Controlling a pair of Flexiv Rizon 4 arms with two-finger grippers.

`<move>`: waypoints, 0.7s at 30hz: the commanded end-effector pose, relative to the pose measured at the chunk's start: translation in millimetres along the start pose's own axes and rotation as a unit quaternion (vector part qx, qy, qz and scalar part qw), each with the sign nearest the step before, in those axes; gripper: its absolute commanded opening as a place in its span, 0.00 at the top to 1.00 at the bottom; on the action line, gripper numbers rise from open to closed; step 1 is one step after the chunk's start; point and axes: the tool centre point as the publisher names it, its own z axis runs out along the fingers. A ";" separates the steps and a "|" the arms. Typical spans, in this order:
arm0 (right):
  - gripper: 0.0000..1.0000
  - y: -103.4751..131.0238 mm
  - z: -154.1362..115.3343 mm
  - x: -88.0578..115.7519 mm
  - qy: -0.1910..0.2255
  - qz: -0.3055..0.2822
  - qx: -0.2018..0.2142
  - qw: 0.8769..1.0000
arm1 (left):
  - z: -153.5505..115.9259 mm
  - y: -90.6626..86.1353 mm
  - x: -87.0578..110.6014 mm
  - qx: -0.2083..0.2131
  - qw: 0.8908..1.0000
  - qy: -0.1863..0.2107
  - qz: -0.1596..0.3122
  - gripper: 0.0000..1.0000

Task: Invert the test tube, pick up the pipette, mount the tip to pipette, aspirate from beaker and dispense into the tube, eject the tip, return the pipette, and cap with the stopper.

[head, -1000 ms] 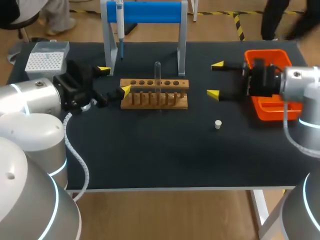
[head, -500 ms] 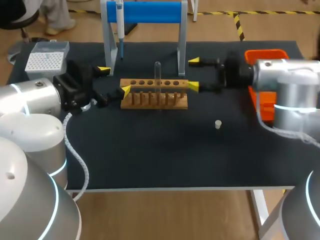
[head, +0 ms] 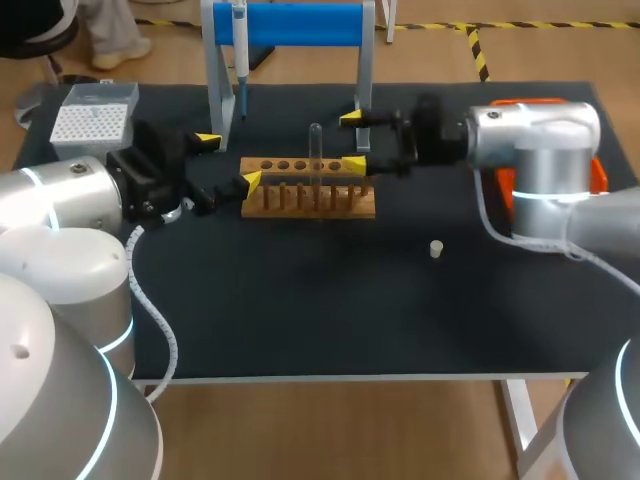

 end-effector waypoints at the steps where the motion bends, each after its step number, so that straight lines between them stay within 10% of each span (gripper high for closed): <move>1: 0.00 -12.2 10.4 -12.4 0.038 -0.002 0.003 0.999 | 0.3 1.1 0.4 0.003 1.000 -0.001 0.000 0.00; 21: 0.00 -15.3 41.1 -10.8 0.052 -0.003 -0.001 0.999 | 0.3 1.1 0.4 0.003 1.000 -0.001 0.000 0.00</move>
